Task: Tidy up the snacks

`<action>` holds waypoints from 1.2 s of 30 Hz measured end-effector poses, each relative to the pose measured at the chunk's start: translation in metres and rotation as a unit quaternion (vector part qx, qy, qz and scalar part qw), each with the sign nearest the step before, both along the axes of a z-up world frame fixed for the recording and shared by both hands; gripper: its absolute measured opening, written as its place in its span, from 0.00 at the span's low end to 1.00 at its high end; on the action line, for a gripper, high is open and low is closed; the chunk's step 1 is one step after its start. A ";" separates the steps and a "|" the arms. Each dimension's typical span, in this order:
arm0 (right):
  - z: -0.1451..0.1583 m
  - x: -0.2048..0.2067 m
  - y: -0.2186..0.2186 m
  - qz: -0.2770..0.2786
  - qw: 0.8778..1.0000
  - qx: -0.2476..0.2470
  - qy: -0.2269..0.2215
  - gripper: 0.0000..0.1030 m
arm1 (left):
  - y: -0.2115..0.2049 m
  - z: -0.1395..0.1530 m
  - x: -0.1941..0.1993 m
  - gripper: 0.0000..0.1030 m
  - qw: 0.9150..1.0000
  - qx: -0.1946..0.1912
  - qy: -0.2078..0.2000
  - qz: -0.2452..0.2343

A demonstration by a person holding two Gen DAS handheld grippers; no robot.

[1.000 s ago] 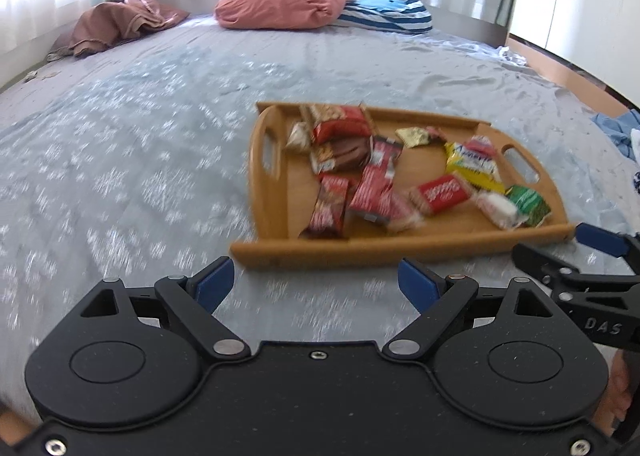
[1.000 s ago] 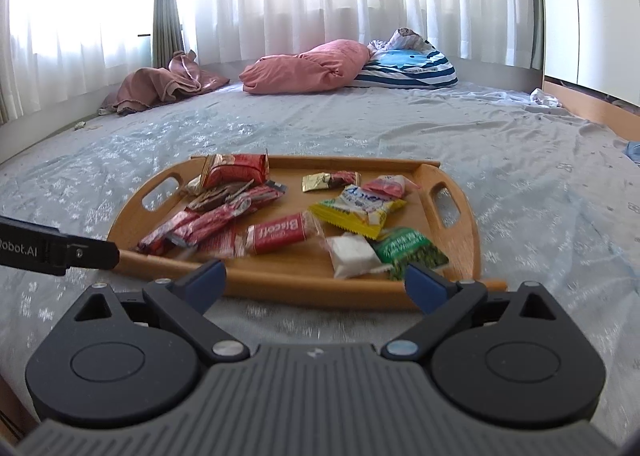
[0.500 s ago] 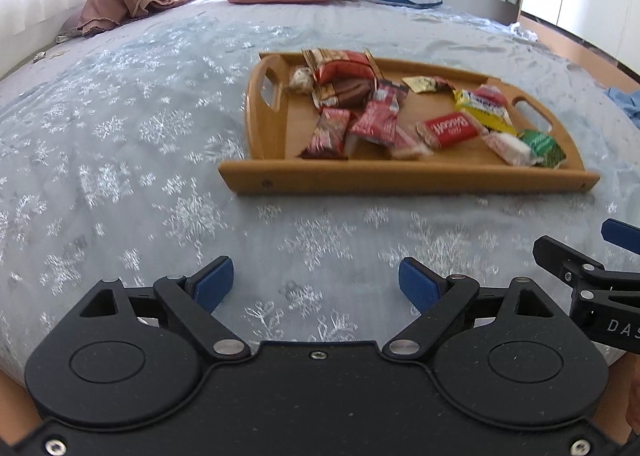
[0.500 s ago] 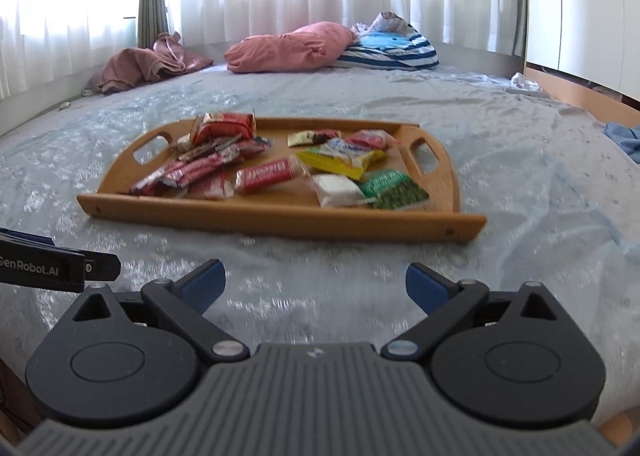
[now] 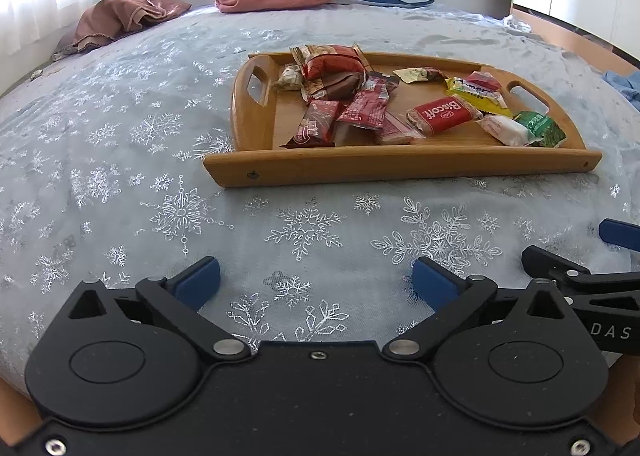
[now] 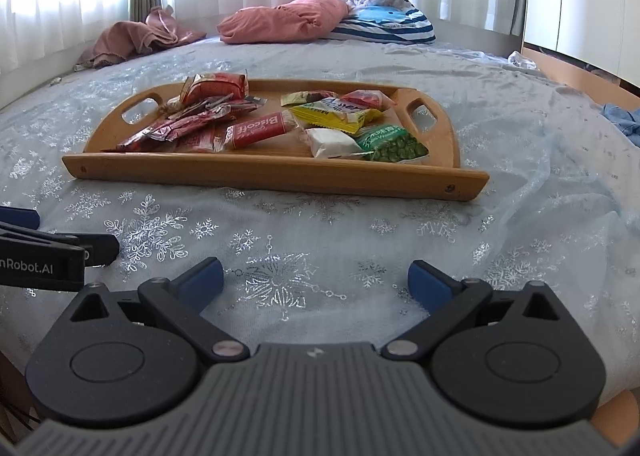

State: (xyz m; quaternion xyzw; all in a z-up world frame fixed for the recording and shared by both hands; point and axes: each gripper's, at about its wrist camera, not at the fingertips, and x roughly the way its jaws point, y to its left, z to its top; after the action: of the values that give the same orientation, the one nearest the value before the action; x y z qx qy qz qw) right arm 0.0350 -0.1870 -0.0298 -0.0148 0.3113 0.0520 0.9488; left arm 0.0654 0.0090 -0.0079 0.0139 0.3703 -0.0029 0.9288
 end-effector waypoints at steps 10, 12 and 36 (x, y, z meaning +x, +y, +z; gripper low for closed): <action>0.000 0.004 0.002 -0.003 1.000 -0.005 0.012 1.00 | 0.002 0.001 0.003 1.00 1.000 -0.004 0.009 0.002; 0.000 0.005 0.003 -0.004 1.000 -0.006 0.014 1.00 | 0.002 0.001 0.004 1.00 1.000 -0.004 0.010 0.003; -0.002 0.007 0.008 -0.004 1.000 -0.023 0.016 1.00 | 0.001 -0.002 0.001 1.00 1.000 0.002 0.003 0.002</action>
State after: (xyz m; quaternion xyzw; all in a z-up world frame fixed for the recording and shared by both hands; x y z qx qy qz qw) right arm 0.0416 -0.1794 -0.0315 -0.0340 0.3272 0.0412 0.9434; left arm 0.0668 0.0100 -0.0103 0.0147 0.3732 -0.0007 0.9276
